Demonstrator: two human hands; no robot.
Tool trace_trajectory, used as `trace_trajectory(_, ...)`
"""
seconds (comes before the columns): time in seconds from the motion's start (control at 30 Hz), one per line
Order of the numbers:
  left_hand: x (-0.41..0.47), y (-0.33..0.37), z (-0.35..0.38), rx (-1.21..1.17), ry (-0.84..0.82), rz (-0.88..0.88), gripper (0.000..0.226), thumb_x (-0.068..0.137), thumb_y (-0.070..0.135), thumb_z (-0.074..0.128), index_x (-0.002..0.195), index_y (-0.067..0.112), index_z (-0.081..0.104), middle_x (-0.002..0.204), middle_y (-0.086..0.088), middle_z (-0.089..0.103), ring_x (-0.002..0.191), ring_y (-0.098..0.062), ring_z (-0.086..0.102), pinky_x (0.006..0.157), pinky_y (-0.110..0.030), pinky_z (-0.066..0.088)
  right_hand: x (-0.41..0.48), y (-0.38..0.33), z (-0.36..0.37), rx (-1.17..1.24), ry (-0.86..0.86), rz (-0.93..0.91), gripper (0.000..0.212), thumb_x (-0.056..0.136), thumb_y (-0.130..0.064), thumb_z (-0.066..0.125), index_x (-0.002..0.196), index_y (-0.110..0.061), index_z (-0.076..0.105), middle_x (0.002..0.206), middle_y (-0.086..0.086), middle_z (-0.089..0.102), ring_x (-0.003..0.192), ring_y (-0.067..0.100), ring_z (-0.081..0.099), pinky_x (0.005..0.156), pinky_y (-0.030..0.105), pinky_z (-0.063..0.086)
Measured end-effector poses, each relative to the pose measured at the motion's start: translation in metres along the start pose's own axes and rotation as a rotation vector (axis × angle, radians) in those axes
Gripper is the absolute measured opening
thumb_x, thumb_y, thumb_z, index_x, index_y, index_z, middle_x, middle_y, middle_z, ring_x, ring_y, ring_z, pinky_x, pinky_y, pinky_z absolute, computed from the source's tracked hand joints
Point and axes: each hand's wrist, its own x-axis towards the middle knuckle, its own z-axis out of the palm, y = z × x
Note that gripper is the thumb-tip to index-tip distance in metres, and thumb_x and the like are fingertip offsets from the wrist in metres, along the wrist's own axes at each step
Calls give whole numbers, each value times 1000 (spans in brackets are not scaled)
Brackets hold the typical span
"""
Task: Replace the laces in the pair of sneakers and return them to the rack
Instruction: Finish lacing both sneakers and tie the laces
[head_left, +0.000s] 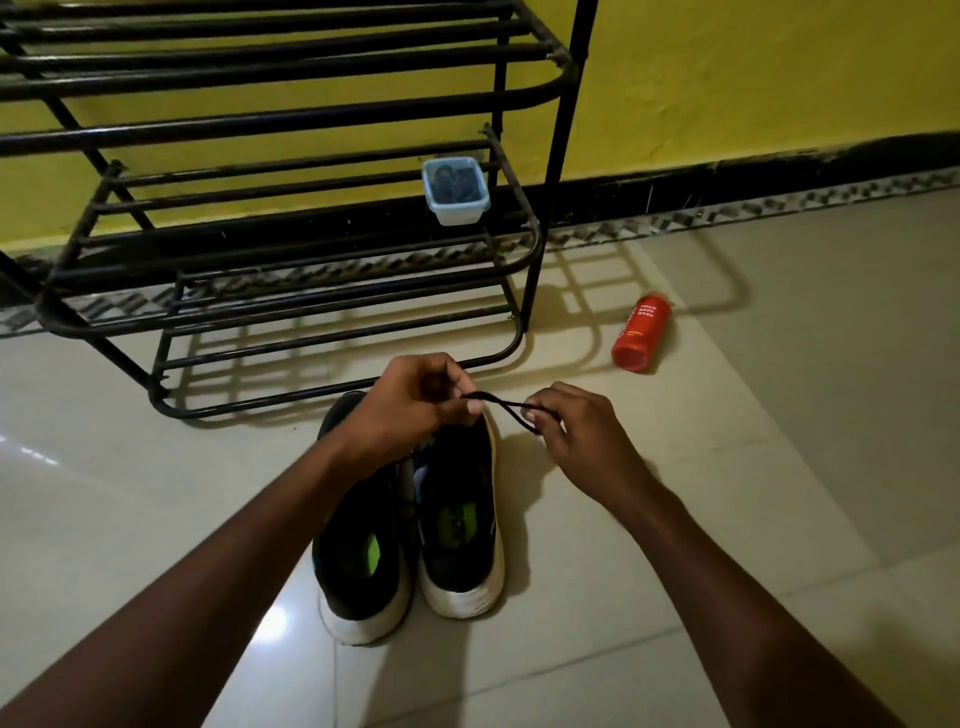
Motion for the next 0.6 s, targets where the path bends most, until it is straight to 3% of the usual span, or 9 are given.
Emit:
trace_trajectory(0.07,-2,2,-3,40,-113,-34,28,85,6,77,110,8,64,92,-14,73,89,-21,73,77,-28,58,1,3,-3,40,63,46,11,94,-7,61,93,-10,71,83,0,65,77,13,61,72,29,50)
trace_trajectory(0.13,-3,4,-2,108,-138,-24,29,86,9,78,112,11,66,96,-8,75,94,-16,73,77,-25,57,4,3,-6,240,118,208,12,94,-6,63,95,-11,73,83,-1,70,79,10,66,72,20,50)
trace_trajectory(0.27,1,0,-1,212,-22,15,11,91,15,72,102,13,73,96,-5,74,93,-18,71,82,-42,61,5,-1,-8,794,120,554,12,96,-5,62,91,-10,72,83,8,72,75,18,71,65,32,53)
trace_trajectory(0.43,2,-1,6,185,42,-49,15,88,26,77,88,12,72,85,-7,74,84,-21,71,74,-36,59,2,0,-13,1204,212,685,11,95,3,54,94,2,64,67,5,59,66,23,62,62,33,50)
trace_trajectory(0.53,0,-3,5,115,28,-29,15,93,25,70,92,10,73,89,-8,73,88,-22,70,76,-36,59,-2,12,-18,1201,201,658,17,99,-2,51,103,6,65,66,3,51,61,18,52,54,26,41)
trace_trajectory(0.6,-1,-3,5,37,81,-15,15,97,23,65,95,10,73,86,0,71,83,-10,68,70,-24,55,-6,20,-16,1006,131,601,22,103,-10,51,102,0,70,68,3,49,58,14,50,52,24,38)
